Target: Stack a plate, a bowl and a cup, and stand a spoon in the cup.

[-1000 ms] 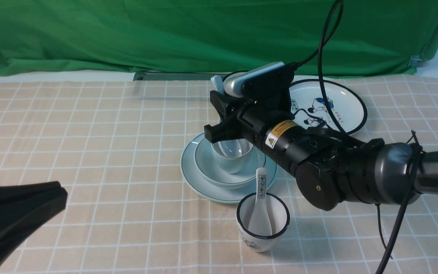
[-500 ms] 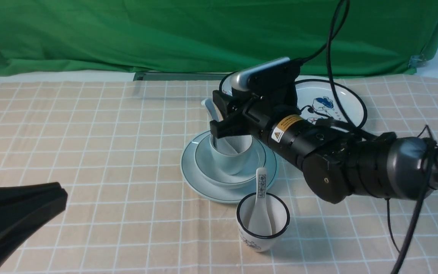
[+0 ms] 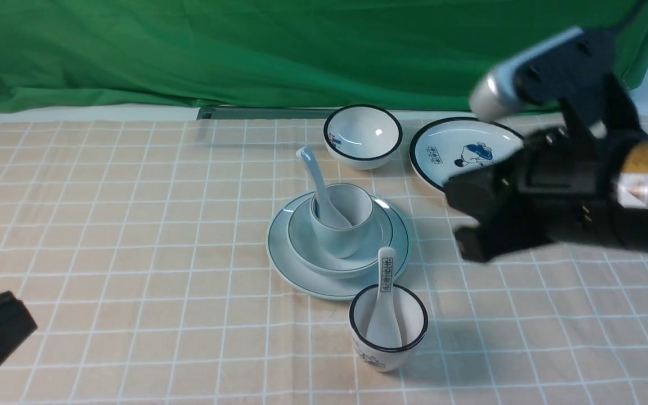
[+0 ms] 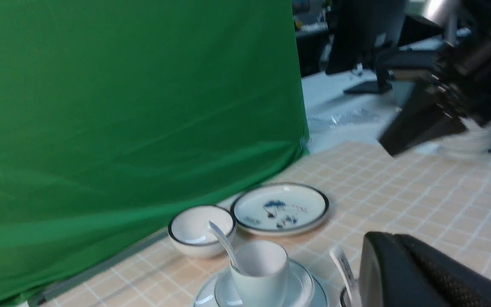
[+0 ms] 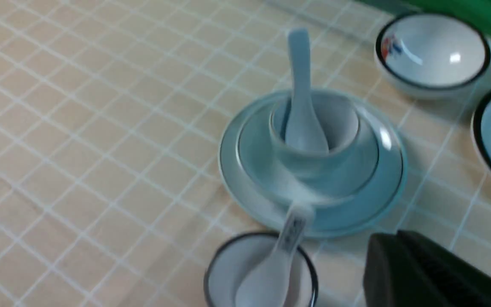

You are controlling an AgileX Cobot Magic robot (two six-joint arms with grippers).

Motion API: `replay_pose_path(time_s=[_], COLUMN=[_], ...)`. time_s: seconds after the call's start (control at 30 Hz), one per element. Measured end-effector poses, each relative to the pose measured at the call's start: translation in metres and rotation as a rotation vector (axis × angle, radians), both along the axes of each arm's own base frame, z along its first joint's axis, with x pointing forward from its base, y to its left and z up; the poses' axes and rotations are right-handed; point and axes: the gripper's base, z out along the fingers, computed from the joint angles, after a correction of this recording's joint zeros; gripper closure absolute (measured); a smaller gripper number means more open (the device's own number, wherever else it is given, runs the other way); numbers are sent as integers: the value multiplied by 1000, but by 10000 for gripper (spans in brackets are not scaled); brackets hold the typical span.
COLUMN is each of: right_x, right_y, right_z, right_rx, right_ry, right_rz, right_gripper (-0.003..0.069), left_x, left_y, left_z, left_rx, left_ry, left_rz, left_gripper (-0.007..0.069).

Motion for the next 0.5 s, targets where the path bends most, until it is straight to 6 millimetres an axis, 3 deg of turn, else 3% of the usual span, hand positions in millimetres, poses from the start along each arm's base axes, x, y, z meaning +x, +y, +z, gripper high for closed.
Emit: replay_pose_path(time_s=[0.1,0.17,0.33,0.5], right_x=[-18,-40,-59,-64], right_y=[-13,-30,-44,-48], right_z=[-8,-16,-27,-30], right_rx=[17,51,70,70], right_ry=[50,104,118,125], right_rz=[-31,-75,-92,-95], right_gripper=[638,638,634,625], left_x=[3,7,10,11], left_y=[-1,-3,-6,-7], left_z=[-7,-20,-42,-55], left_rx=[-26,-17,32,81], left_ry=[-29,-25,33,93], left_rz=[10,16,15,8], left_gripper=[624,624,624,624])
